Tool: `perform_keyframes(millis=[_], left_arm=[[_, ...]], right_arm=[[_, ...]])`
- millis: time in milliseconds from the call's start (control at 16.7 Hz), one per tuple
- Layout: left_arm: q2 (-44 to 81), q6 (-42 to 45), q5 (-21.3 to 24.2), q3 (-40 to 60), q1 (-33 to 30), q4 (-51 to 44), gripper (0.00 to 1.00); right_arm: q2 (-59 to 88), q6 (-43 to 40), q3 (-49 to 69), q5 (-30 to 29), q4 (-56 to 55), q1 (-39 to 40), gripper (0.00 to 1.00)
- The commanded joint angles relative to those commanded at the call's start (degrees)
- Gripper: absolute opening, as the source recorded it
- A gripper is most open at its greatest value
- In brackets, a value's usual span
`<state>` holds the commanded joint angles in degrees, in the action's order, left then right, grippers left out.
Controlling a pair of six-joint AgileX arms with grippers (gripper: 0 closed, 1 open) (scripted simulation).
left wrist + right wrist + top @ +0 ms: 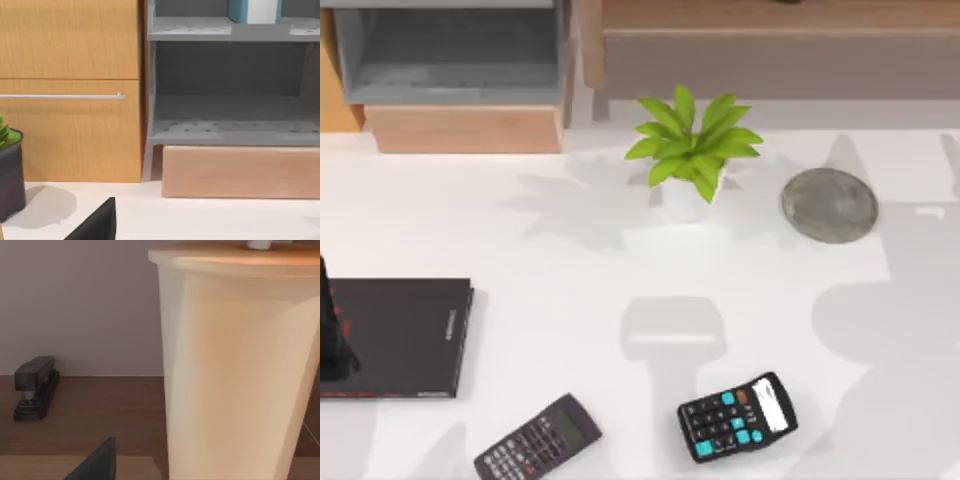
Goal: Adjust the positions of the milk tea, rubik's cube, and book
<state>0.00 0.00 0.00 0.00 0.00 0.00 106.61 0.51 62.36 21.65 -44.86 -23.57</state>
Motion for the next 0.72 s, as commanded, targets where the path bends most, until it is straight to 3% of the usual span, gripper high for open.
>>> perform_keyframes(millis=[720], left_arm=[[0.00, 0.00, 0.00, 0.00, 0.00, 0.00, 1.00]], right_arm=[[12.82, -0.14, 20.06, -3.48, 7.19, 3.69, 1.00]])
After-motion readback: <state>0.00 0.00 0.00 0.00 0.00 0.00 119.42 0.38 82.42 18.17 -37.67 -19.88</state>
